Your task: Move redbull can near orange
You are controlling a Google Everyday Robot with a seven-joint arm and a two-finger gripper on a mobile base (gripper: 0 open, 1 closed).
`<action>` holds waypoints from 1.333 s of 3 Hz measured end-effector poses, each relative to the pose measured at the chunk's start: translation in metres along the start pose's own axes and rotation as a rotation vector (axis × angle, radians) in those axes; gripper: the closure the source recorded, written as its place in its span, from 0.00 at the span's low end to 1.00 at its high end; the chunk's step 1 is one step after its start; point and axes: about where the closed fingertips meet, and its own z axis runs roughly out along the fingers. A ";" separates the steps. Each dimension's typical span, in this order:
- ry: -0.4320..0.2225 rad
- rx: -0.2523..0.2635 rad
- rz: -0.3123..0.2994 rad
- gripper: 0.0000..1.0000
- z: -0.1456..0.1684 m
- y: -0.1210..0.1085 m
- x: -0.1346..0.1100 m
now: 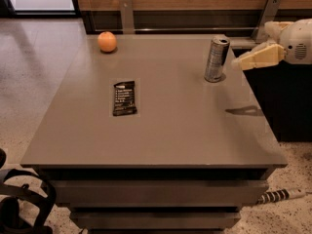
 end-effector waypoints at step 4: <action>-0.222 -0.018 0.102 0.00 0.078 -0.039 0.021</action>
Offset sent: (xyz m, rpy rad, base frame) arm 0.0686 0.0124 -0.0313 0.2116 -0.0519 -0.0008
